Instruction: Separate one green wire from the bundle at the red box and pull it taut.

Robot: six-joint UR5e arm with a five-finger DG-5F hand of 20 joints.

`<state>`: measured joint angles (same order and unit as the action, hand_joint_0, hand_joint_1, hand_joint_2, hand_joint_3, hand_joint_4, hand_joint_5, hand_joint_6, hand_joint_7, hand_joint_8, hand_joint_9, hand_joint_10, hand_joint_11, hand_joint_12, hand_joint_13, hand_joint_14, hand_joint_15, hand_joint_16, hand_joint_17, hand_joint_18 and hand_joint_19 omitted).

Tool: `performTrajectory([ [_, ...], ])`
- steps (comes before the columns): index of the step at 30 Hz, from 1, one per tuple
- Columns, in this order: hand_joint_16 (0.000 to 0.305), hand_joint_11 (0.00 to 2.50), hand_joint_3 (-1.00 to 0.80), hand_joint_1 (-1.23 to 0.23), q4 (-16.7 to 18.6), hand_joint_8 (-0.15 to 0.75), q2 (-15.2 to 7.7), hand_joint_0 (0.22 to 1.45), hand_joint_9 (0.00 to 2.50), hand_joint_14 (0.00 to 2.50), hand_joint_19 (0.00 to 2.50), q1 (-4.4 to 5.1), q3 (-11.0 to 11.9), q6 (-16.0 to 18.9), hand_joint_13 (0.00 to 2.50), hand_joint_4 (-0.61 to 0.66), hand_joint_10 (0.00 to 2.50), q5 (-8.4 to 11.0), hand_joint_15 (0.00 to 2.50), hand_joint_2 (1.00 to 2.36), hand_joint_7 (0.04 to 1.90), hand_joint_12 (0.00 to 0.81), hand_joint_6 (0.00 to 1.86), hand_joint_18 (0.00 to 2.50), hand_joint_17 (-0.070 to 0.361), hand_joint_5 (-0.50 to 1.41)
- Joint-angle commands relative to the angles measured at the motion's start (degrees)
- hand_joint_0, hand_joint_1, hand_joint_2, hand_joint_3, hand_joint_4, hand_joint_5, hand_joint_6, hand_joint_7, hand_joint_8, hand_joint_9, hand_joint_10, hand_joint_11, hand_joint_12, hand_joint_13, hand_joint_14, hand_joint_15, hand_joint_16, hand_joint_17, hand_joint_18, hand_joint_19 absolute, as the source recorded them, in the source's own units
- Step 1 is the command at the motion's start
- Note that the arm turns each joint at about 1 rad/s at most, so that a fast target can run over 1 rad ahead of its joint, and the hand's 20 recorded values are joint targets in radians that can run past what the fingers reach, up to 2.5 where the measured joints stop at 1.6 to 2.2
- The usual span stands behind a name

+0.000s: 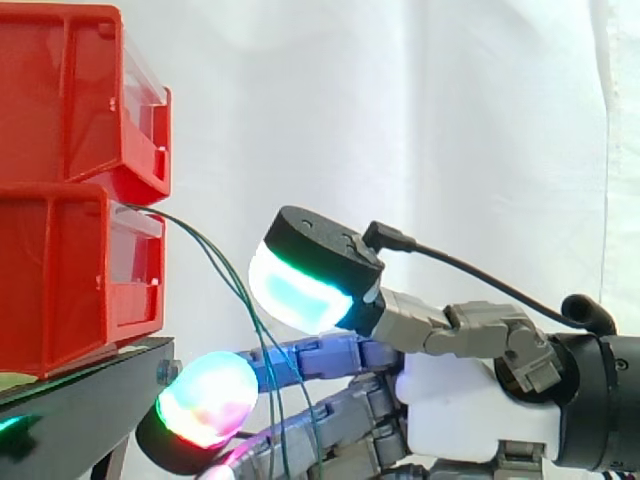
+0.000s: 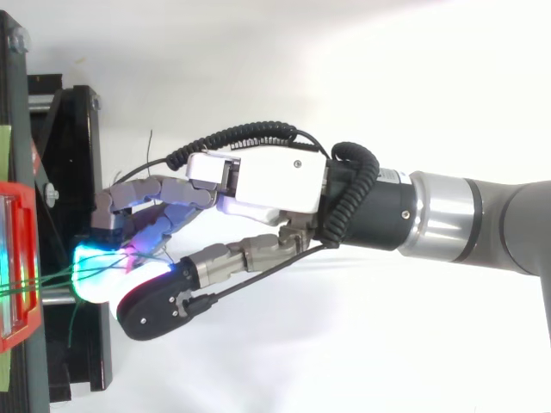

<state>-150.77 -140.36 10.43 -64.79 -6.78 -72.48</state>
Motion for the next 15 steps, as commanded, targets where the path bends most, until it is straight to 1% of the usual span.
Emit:
performTrajectory([
  [1,0.047,0.32,-0.50,-0.46,-0.2,0.297,0.0,0.50,0.75,0.01,0.39,-0.06,0.6,0.0,0.58,0.25,0.01,-0.21,0.21,1.00,1.24,0.346,0.50,0.53,0.105,-0.14],
  [3,0.046,0.32,-0.50,-0.46,-0.2,0.295,0.0,0.51,0.75,0.01,0.39,-0.06,0.8,0.0,0.58,0.26,0.01,-0.47,0.21,1.00,1.25,0.345,0.50,0.53,0.104,-0.14],
  [4,0.046,0.32,-0.50,-0.46,-0.6,0.293,0.0,0.51,0.75,0.01,0.39,-0.06,1.2,0.0,0.58,0.26,0.01,-1.09,0.21,1.00,1.25,0.341,0.50,0.52,0.102,-0.14],
  [5,0.045,0.32,-0.50,-0.47,-0.8,0.291,0.0,0.52,0.75,0.01,0.39,-0.06,1.4,0.0,0.58,0.25,0.01,-1.26,0.21,1.00,1.25,0.339,0.50,0.52,0.101,-0.14],
  [11,0.043,0.33,-0.50,-0.50,-1.1,0.287,0.0,0.56,0.76,0.01,0.40,-0.06,1.7,0.3,0.60,0.23,0.01,-1.53,0.22,1.00,1.34,0.332,0.50,0.52,0.097,-0.13],
  [13,0.043,0.33,-0.48,-0.51,-1.2,0.289,0.0,0.57,0.77,0.01,0.40,-0.06,1.7,0.4,0.60,0.21,0.01,-1.53,0.22,1.00,1.40,0.327,0.50,0.52,0.096,-0.12],
  [15,0.042,0.34,-0.46,-0.52,-1.2,0.284,0.0,0.58,0.77,0.01,0.39,-0.06,1.6,0.4,0.60,0.21,0.01,-1.53,0.23,1.00,1.40,0.326,0.52,0.53,0.095,-0.13],
])
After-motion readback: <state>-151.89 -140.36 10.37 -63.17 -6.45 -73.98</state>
